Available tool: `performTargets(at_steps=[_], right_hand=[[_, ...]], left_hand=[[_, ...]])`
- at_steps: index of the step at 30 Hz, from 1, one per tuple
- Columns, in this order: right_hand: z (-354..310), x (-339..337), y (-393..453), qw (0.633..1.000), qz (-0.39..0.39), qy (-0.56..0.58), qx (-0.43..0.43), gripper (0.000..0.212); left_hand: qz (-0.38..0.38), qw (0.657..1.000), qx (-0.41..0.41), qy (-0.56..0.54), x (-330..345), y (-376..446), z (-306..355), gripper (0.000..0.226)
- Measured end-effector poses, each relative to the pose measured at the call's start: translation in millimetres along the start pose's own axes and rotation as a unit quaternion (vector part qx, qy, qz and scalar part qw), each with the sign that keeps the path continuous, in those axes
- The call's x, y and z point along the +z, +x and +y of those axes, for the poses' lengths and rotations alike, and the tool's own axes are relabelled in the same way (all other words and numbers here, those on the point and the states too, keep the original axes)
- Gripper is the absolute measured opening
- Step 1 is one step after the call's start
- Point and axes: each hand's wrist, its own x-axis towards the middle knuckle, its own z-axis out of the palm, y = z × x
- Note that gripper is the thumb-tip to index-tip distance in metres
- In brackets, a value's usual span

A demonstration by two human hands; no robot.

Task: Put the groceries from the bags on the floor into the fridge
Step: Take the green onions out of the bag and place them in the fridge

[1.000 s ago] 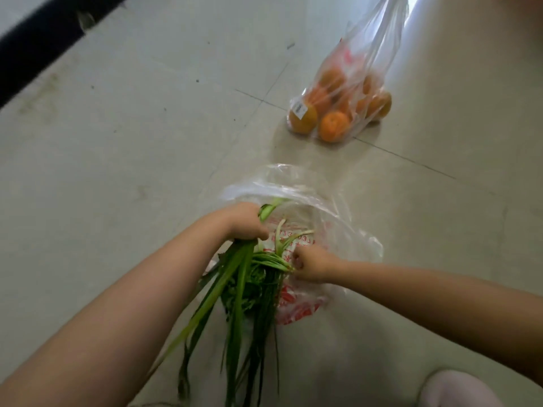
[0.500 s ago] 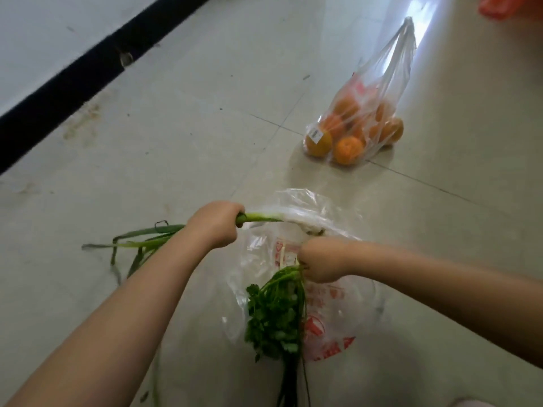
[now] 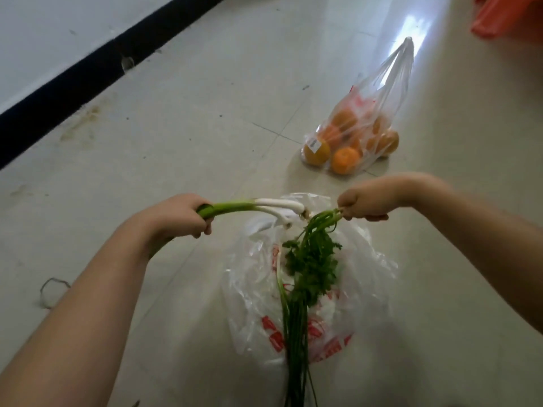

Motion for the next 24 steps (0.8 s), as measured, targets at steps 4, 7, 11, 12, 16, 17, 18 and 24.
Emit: performTargets(at_steps=[4,7,11,12,16,17,18,24], right_hand=[[6.9,-15.5,-7.0,0.986,0.005,0.161,-0.039,0.032],[9.1,-27.4,-16.0,0.972,0.019,0.227,-0.064,0.035],[1.2,-37.7,-39.2,0.962,-0.013,0.266,-0.057,0.033],[-3.2,-38.3,-47.2,0.958,-0.022,0.280,-0.052,0.033],[-27.7,-39.9,-91.0,0.932,-0.024,0.358,-0.046,0.036],[-33.2,-40.6,-105.7,0.923,-0.016,0.382,-0.044,0.036],[-38.2,-42.2,-122.3,0.912,-0.006,0.409,-0.040,0.037],[-46.9,-78.9,-260.7,0.851,0.108,0.513,-0.031,0.039]], left_hand=[[-0.034,0.973,0.031,-0.228,5.3,-10.4,8.0,0.004],[-0.084,0.945,0.035,-0.314,3.5,-18.4,27.2,0.008],[-0.089,0.967,-0.026,-0.236,1.5,-40.7,49.4,0.027],[-0.091,0.975,-0.040,-0.198,1.3,-49.0,54.1,0.028],[-0.096,0.979,-0.073,-0.166,-15.3,-91.4,81.5,0.028],[-0.100,0.978,-0.076,-0.163,-24.4,-103.9,91.5,0.028],[-0.106,0.978,-0.079,-0.160,-35.7,-117.8,102.5,0.027],[-0.120,0.979,-0.074,-0.149,-127.4,-207.7,191.4,0.028]])
